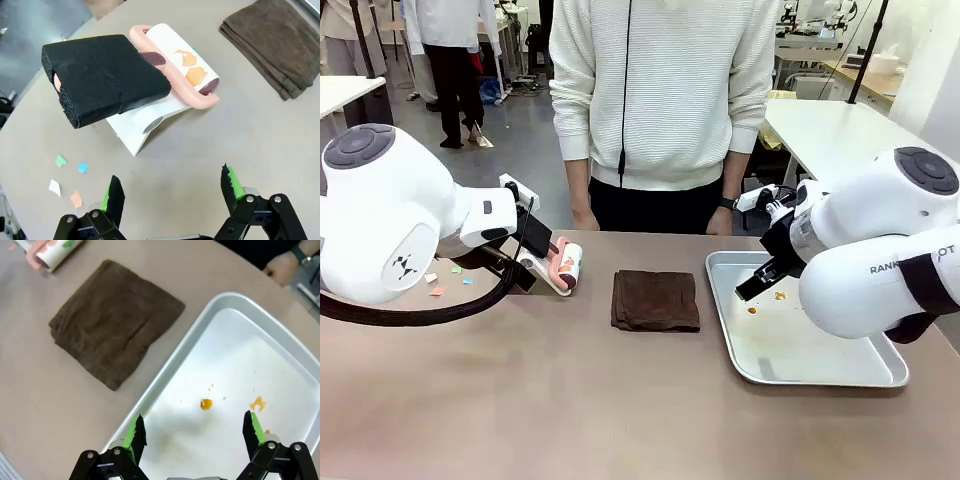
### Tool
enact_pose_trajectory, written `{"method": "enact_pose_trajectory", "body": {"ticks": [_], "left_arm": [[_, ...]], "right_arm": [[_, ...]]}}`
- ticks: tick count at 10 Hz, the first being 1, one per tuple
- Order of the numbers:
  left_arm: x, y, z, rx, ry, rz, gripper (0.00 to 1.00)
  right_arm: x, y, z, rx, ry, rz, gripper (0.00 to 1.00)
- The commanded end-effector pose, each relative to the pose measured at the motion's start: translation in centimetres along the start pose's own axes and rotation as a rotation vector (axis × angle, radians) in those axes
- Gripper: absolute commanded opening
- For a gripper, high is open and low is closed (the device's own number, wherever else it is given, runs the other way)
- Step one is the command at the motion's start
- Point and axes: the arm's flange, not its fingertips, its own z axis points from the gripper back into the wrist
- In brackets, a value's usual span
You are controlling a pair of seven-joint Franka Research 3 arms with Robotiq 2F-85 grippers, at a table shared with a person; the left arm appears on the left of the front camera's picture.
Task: Clean the surface of the table.
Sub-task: Hold the Lint Roller with your left hand and the towel with your right hand.
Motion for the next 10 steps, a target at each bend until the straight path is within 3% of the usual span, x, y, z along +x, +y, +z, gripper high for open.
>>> {"method": "enact_pose_trajectory", "body": {"ticks": [1, 10], "left_arm": [[0.0, 0.0, 0.01, 0.0, 0.0, 0.0, 1.0], [0.0, 0.0, 0.01, 0.0, 0.0, 0.0, 1.0]], "right_arm": [[0.0, 0.0, 0.01, 0.0, 0.0, 0.0, 1.0], [0.0, 0.0, 0.01, 0.0, 0.0, 0.0, 1.0]]}}
